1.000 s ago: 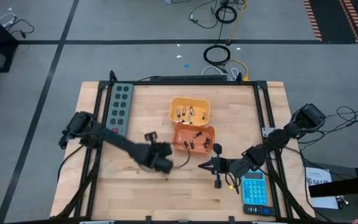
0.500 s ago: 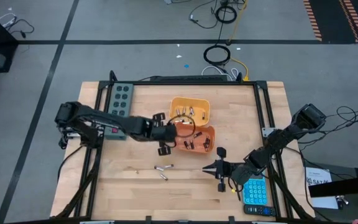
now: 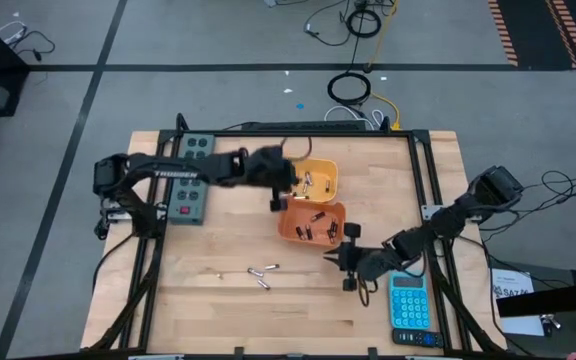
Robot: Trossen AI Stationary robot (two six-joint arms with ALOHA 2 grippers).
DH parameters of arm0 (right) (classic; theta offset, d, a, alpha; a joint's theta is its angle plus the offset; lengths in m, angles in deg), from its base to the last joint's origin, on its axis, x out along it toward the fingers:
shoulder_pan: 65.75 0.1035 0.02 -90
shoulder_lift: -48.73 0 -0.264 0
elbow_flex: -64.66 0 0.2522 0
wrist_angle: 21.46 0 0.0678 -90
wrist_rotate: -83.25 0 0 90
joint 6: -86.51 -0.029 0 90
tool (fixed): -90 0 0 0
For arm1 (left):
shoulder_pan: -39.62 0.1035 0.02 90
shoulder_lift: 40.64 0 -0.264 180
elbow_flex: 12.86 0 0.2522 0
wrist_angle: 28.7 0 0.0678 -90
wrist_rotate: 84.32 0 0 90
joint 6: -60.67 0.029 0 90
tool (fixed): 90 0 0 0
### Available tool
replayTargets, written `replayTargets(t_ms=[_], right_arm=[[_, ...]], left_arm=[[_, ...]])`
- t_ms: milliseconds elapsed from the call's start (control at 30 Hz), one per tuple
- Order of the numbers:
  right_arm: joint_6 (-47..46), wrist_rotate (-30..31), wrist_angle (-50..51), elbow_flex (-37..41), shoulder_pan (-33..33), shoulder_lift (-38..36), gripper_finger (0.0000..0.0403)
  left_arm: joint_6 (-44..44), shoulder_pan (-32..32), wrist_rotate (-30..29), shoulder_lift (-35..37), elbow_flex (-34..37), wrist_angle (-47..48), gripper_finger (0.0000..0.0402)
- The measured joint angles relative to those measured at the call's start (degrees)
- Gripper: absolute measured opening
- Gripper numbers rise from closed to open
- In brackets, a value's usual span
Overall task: Sort batteries
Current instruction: Put the silver battery into the yellow bin
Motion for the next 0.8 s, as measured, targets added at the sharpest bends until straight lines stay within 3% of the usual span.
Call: replayTargets(t_ms=[100, 333, 567, 800], right_arm=[[1.6, -0.7, 0.1, 0.0, -2.2, 0.0, 0.0045], [2.6, -2.4, 0.5, 0.0, -6.1, -3.2, 0.0045], [3.5, -2.9, 0.6, 0.0, -6.5, -6.6, 0.0045], [3.2, -2.8, 0.3, 0.0, -6.4, -6.7, 0.0045]], left_arm=[[1.2, 3.1, 1.1, -1.5, 0.0, -2.4, 0.004], [2.8, 4.9, 0.8, -2.0, 0.0, -1.8, 0.0147], [2.8, 1.6, -0.3, 2.2, 0.0, 4.4, 0.0157], [-8.7, -11.3, -0.3, 4.7, -0.1, 17.4, 0.0158]])
